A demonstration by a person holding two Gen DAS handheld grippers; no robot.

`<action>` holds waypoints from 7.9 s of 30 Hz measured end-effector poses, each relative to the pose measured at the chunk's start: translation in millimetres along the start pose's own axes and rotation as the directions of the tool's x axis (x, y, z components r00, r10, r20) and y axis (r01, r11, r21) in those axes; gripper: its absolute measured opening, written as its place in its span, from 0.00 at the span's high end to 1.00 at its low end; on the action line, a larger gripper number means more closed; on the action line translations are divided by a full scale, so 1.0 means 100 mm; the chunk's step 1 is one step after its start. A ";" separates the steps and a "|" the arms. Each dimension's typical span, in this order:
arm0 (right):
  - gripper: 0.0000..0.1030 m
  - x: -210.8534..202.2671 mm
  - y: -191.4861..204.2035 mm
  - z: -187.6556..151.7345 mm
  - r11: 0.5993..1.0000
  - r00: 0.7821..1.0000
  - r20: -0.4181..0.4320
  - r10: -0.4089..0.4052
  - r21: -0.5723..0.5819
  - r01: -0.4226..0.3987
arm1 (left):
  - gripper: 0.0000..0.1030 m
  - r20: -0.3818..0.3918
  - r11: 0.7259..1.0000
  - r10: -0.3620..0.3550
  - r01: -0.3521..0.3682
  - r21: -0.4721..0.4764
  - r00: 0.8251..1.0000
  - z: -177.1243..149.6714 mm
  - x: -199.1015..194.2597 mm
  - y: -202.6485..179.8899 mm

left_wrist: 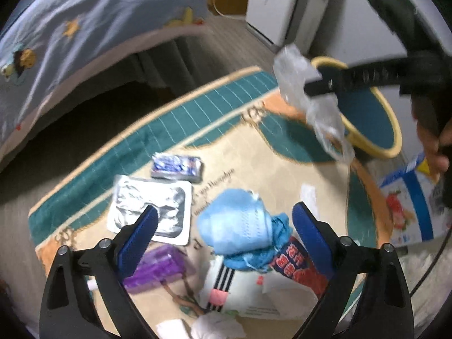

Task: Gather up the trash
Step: 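Grasp the clear plastic bag with the right gripper while the left grasps a blue mask, then release the clear plastic bag into the wastebasket with the right gripper, then drop the blue mask into the wastebasket with the left gripper, then grasp the red-and-white snack bag with the right gripper while the left grasps a white tissue, then drop the snack bag into the wastebasket with the right gripper while the left drops the tissue, then move both tools back over the cushion toward the purple bottle and blue mask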

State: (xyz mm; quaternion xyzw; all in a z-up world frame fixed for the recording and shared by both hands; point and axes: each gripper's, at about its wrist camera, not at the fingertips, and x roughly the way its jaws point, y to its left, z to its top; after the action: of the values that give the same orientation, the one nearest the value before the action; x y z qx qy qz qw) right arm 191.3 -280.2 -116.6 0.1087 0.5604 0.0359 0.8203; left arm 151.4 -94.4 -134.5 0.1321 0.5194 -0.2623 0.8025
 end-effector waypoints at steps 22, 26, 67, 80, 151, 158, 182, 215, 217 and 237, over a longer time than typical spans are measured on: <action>0.76 -0.80 -0.42 0.08 0.997 0.972 0.224 -0.074 0.040 0.067 | 0.68 0.250 0.999 0.008 -0.016 0.031 0.968 0.58 -0.58 -0.41; 0.76 -0.92 -0.62 0.07 0.992 0.959 0.256 -0.119 0.078 0.102 | 0.67 0.265 0.999 -0.003 -0.010 0.048 0.964 0.65 -0.54 -0.59; 0.13 -0.88 -1.51 -0.17 0.916 0.932 0.198 -0.304 0.330 0.228 | 0.09 0.306 0.995 -0.014 -0.017 0.099 0.952 0.95 0.08 -1.41; 0.06 -0.96 -0.71 -0.18 0.977 0.953 0.247 -0.173 0.169 0.134 | 0.07 0.306 0.987 0.157 -0.138 -0.083 0.939 0.38 -1.04 -0.50; 0.86 -1.06 0.62 -0.62 0.984 0.979 0.107 0.171 -0.068 -0.164 | 0.92 0.222 0.989 0.130 -0.111 -0.096 0.966 -0.53 -1.32 0.02; 0.86 -1.10 0.10 -0.39 0.988 0.977 0.158 0.143 0.031 -0.149 | 0.92 0.254 0.995 0.095 -0.083 -0.057 0.963 -0.19 -1.28 -0.23; 0.86 -0.87 -1.41 -0.13 0.951 0.984 0.153 -0.088 0.307 0.038 | 0.92 0.299 0.996 -0.081 0.064 0.066 0.951 0.67 -0.56 -1.11; 0.13 -0.73 -1.73 -0.17 0.894 0.976 0.124 -0.178 0.436 0.108 | 0.15 0.212 0.982 -0.070 0.029 0.187 0.975 0.71 0.28 -1.71; 0.11 -0.75 -1.66 -0.12 0.897 0.976 0.135 -0.173 0.431 0.100 | 0.12 0.232 0.984 -0.046 0.003 0.181 0.972 0.69 0.11 -1.59; 0.06 -0.42 0.00 0.11 0.999 0.994 0.104 -0.025 0.037 0.021 | 0.08 0.112 0.972 0.198 -0.180 -0.147 0.974 -0.08 -0.67 0.58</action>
State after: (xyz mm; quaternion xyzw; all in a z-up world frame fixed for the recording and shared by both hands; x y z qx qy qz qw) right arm 185.6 -289.1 -74.1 0.1187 0.5185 0.0105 0.8468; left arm 155.6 -23.8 -81.5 0.1091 0.4695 -0.1563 0.8621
